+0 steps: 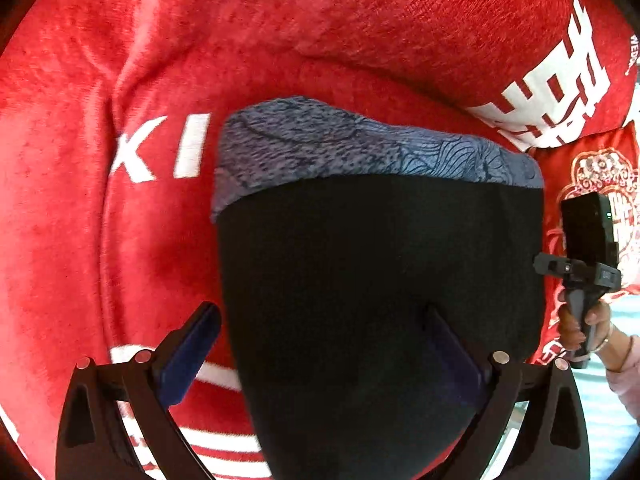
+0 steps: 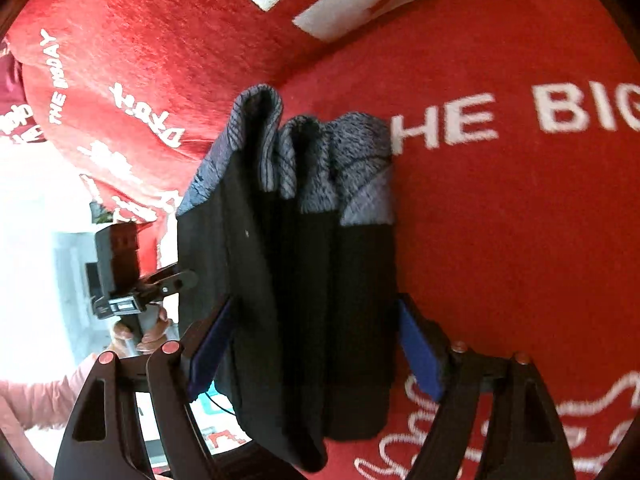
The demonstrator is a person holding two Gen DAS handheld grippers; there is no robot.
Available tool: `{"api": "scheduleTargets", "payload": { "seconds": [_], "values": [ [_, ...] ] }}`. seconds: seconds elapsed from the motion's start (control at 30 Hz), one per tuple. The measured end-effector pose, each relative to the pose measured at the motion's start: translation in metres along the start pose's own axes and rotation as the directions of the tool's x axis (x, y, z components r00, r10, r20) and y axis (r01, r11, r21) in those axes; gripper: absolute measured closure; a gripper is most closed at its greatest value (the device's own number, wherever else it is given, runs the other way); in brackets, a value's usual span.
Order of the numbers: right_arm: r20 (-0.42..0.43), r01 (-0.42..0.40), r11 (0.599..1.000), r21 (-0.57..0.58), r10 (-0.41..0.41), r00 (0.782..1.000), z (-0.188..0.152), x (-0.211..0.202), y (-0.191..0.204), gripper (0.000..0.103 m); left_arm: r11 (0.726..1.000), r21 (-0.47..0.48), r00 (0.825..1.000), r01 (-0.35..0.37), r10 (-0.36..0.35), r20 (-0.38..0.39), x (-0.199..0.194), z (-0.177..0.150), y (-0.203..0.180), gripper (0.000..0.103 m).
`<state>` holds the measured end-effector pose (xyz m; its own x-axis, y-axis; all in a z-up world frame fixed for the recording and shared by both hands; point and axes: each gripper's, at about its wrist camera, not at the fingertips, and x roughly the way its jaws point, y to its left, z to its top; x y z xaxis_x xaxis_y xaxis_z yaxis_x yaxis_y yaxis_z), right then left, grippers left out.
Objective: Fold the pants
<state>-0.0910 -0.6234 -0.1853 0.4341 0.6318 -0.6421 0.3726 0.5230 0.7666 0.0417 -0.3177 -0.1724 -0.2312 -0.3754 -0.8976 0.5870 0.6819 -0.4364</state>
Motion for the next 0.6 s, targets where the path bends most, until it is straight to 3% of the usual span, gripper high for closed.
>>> {"api": "scheduleTargets", "payload": {
  "seconds": [0.17,0.23,0.27,0.33,0.47,0.6],
  "values": [
    [-0.002,-0.047,0.999,-0.021,0.047,0.999,0.007,0.009,-0.003,0.020,0.997,-0.053,0.998,0.057,-0.057,-0.005,0.017,0.004,-0.003,0.000],
    [-0.002,-0.047,0.999,0.000,0.047,0.999,0.007,0.009,-0.004,0.020,0.997,-0.070,0.999,0.044,-0.044,0.008,0.017,0.003,-0.004,0.000],
    [-0.002,-0.038,0.999,0.025,0.038,0.999,0.008,0.012,-0.002,0.022,0.996,-0.074,0.999,0.043,-0.042,0.016,0.015,0.002,-0.005,0.007],
    [-0.005,-0.005,0.999,0.054,0.005,1.000,0.009,0.008,-0.001,0.030,0.996,-0.072,0.998,0.047,-0.044,0.038,0.006,-0.002,-0.010,0.019],
    [0.014,-0.023,0.997,0.073,0.022,1.000,0.004,-0.002,0.003,0.061,0.998,-0.064,0.998,0.022,-0.017,0.065,-0.011,-0.007,-0.021,0.037],
    [0.021,-0.068,0.994,0.080,0.066,0.998,-0.002,-0.010,0.013,0.065,0.998,-0.065,0.996,0.004,0.002,0.084,-0.031,-0.016,-0.031,0.043]
  ]
}}
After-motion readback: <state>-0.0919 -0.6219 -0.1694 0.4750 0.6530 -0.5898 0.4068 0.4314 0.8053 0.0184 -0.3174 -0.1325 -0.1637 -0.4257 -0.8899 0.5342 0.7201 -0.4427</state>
